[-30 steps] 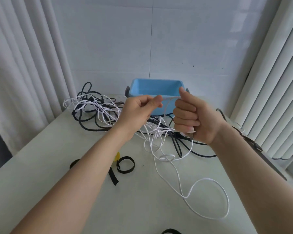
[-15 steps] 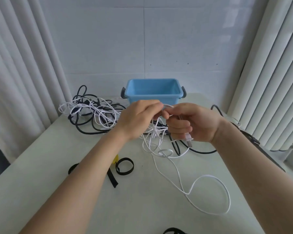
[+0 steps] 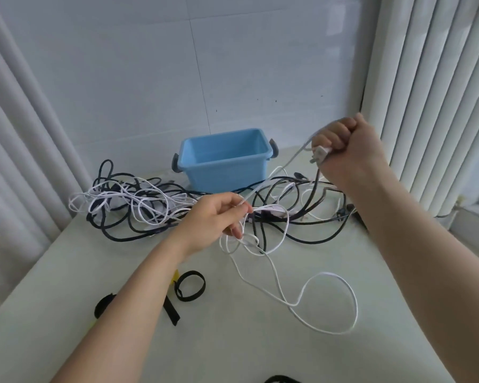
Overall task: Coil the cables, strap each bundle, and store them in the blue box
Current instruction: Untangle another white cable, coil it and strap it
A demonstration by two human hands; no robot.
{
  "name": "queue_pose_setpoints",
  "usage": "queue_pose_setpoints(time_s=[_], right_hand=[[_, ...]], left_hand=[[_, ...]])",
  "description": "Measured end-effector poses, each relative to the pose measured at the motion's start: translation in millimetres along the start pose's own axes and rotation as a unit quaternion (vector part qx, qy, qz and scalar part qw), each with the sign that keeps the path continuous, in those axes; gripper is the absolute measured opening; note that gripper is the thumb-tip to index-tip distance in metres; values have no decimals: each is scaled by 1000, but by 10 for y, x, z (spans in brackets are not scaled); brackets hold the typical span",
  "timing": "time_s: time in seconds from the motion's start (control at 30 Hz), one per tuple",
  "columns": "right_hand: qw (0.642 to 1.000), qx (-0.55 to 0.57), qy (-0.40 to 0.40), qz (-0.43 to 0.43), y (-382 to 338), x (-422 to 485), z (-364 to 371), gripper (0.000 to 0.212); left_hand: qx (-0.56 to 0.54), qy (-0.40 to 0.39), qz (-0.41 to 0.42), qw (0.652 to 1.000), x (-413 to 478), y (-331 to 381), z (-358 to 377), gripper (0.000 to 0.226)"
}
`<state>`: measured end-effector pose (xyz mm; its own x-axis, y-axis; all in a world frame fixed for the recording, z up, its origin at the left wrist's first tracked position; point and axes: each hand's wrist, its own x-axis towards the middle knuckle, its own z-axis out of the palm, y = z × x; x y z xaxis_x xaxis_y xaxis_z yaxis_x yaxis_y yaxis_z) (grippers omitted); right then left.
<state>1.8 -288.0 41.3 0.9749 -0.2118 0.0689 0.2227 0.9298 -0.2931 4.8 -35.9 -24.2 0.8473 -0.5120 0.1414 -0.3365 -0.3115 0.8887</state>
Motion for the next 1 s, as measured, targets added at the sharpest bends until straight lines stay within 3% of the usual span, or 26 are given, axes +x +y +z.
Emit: queue_pose_setpoints(time_s=[0.13,0.23,0.3,0.5,0.63,0.83,0.9,1.0], right_hand=[[993,-67,73,-55,-20,109,-126,41],[988,-126,65,-56,43,120,-178,40],[972,-227,36,-53,105,76,-180,39],[890,-443,-109,2,351,-108,-90,37],[771,-606,-191,43,511,-232,-56,34],[686,-677,-257,72,658,-445,35,39],[694,-659,-267,114,672,-435,17,45],[699,-633,-301,143,664,-410,-10,47]], left_hand=[[-2,25,-10,1000,28,-7,-15,13],[23,70,-13,997,41,-43,-46,10],[54,92,-1,994,38,-27,-74,11],[106,75,59,990,-9,109,-158,6],[84,69,105,989,-40,207,-138,4],[-21,115,140,983,-79,339,-129,7],[-50,138,139,979,-92,354,-137,6],[-72,130,124,981,-95,327,-180,25]])
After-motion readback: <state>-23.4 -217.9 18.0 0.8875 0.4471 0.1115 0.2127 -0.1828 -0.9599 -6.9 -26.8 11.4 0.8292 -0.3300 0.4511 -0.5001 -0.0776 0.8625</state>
